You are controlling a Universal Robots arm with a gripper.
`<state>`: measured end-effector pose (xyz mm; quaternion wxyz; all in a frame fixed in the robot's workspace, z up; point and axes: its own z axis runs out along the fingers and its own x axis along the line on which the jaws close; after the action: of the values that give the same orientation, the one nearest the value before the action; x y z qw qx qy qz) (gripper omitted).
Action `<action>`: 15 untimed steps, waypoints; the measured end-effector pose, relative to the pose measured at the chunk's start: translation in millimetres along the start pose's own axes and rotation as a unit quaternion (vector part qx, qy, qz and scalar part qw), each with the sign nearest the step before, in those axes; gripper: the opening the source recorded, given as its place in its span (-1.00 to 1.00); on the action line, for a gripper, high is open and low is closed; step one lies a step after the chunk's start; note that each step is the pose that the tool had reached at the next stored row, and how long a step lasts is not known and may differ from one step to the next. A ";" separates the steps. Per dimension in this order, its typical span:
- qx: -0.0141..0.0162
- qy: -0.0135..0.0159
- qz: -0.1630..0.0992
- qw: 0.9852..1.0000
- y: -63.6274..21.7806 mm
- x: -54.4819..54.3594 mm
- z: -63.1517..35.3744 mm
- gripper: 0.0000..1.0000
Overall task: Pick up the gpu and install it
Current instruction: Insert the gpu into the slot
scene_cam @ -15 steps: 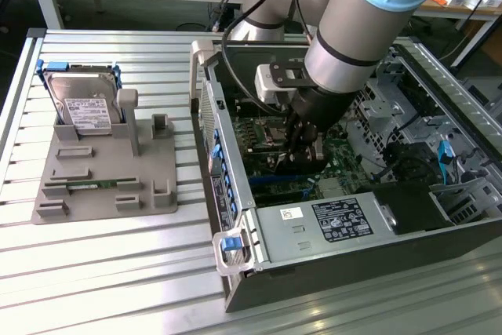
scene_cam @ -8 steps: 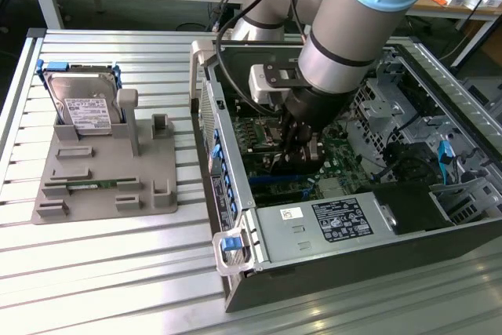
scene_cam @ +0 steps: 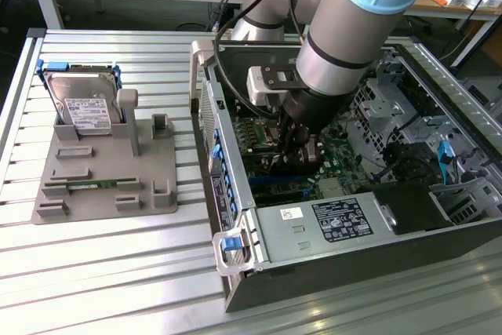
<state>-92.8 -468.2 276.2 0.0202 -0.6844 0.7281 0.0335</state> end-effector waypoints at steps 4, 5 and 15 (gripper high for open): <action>0.000 0.000 0.000 1.000 1.4 0.2 2.1 -0.47; 0.000 0.000 0.000 1.000 1.3 0.3 3.0 -0.47; 0.000 0.000 0.000 1.000 1.8 0.4 3.1 -0.47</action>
<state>-94.7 -468.2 273.1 0.0202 -0.6844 0.7281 0.0334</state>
